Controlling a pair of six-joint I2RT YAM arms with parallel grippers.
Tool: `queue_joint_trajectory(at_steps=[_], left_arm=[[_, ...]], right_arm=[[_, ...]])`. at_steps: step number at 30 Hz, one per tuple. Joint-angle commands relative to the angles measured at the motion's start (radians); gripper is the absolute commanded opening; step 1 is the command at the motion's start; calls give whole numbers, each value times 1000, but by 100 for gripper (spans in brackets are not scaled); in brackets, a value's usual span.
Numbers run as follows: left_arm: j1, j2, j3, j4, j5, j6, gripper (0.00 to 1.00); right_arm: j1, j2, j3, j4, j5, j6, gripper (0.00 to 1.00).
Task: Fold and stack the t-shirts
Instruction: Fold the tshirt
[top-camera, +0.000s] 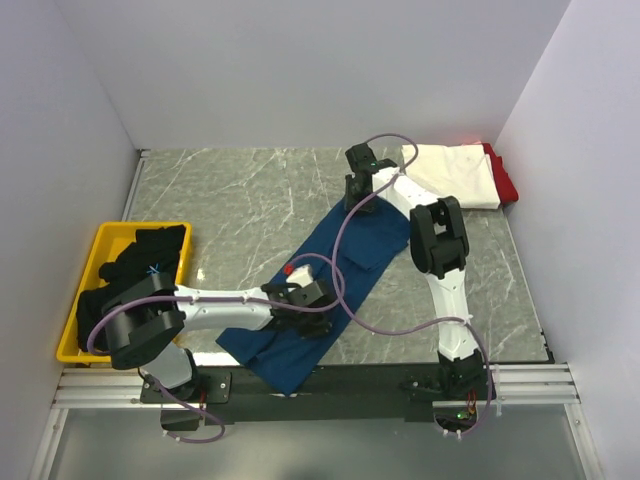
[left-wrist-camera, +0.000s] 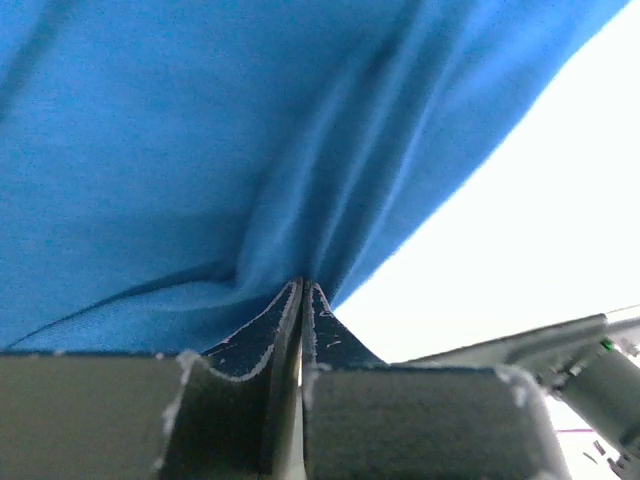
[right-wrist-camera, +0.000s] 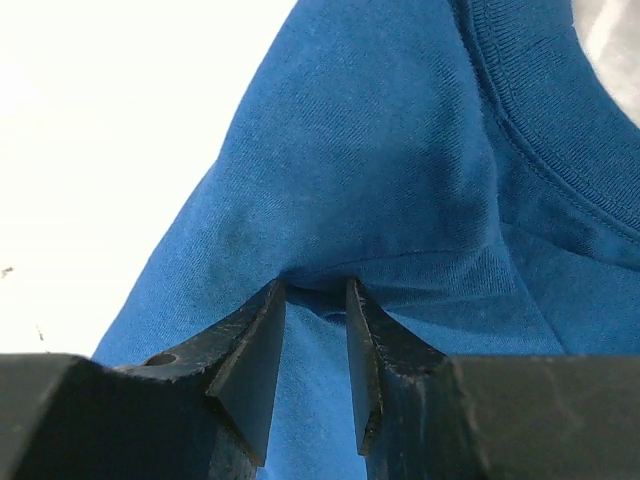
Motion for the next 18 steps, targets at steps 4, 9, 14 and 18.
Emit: queue_joint_trajectory(at_steps=[4,9,14,18], left_arm=[[-12,-18,135,-85,-52,55,12],[65,-57,233,-135,-130,195,20],[257,-29,365,-48,-106,469,37],[380,119,518,-2,-95,678,50]], right_arm=[[38,41,82,-41,-3,-69,42],[7,-80,91,-21,-14,-61,51],[-56,-285,-42,37,-52,23,53],[-134,-434,-270,175,-103,98,54]])
